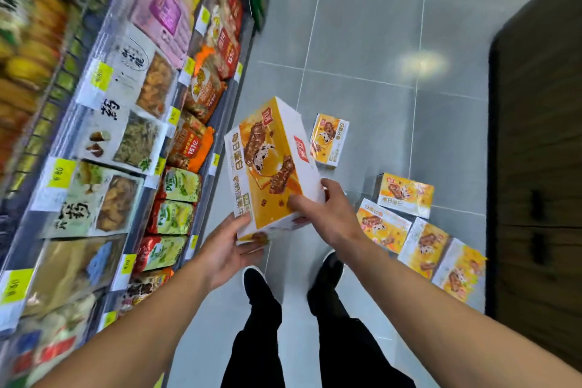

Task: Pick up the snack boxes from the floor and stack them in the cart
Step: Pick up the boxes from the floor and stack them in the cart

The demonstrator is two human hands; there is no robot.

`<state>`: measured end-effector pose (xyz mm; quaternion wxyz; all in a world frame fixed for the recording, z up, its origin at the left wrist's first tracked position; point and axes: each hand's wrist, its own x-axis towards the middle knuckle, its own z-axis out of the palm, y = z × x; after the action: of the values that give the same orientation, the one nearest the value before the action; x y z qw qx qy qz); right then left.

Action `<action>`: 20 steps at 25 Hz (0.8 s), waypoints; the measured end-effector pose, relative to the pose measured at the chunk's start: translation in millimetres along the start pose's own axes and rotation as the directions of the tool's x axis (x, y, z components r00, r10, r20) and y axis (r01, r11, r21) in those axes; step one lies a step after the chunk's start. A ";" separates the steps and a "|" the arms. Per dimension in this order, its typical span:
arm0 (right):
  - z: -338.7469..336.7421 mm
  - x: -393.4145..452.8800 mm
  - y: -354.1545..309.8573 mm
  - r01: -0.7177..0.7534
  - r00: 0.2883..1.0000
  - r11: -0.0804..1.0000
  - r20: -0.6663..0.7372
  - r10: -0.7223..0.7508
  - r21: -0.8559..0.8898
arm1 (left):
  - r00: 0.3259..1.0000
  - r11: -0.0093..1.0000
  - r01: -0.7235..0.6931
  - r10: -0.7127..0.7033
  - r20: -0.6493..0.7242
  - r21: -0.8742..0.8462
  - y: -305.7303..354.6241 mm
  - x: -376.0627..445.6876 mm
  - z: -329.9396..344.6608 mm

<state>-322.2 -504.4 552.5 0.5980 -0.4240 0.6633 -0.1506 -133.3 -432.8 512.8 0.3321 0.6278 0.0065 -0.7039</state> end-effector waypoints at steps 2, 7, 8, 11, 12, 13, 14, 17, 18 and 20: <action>-11.3 -7.0 -7.2 -0.001 1.000 1.000 -0.003 0.001 0.019 | 1.000 1.000 -0.014 0.014 0.005 0.015 5.0 -8.9 9.7; -44.1 -42.0 -14.7 0.082 0.997 0.997 0.003 -0.082 -0.002 | 0.977 0.928 -0.201 0.213 -0.004 0.313 35.4 -37.1 24.1; -52.1 -53.8 -14.7 0.109 0.994 0.993 -0.002 -0.109 -0.036 | 0.955 0.868 -0.272 0.298 0.003 0.416 44.9 -44.3 25.3; -72.4 -104.4 -4.8 0.130 0.990 0.990 -0.055 -0.133 -0.051 | 0.875 0.624 -0.415 0.472 0.103 0.662 74.3 -69.5 25.4; -78.3 -121.3 1.4 0.125 0.989 0.991 -0.075 -0.128 -0.049 | 0.861 0.527 -0.424 0.486 0.149 0.736 81.4 -73.2 25.7; -83.0 -139.9 8.2 0.121 0.987 0.992 -0.098 -0.125 -0.042 | 0.858 0.434 -0.431 0.468 0.212 0.791 87.4 -79.6 30.5; -86.8 -161.6 16.6 0.121 0.985 0.992 -0.121 -0.124 -0.032 | 0.846 0.354 -0.474 0.438 0.305 0.806 90.3 -86.4 38.4; -96.1 -233.5 50.6 0.099 0.974 0.994 -0.203 -0.104 -0.034 | 0.797 0.364 -0.601 0.209 0.566 0.712 74.5 -111.4 80.1; -97.8 -257.1 61.6 0.088 0.971 0.996 -0.223 -0.091 -0.023 | 0.779 0.417 -0.600 0.111 0.617 0.683 63.7 -119.0 94.1; -97.9 -307.2 88.3 0.058 0.966 0.998 -0.252 -0.048 0.029 | 0.751 0.479 -0.527 -0.125 0.649 0.702 36.1 -134.7 117.3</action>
<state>-469.0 -253.8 718.0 0.5125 -0.4081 0.7193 -0.2311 -220.5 -449.0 672.0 0.0446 0.4317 -0.5318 -0.7272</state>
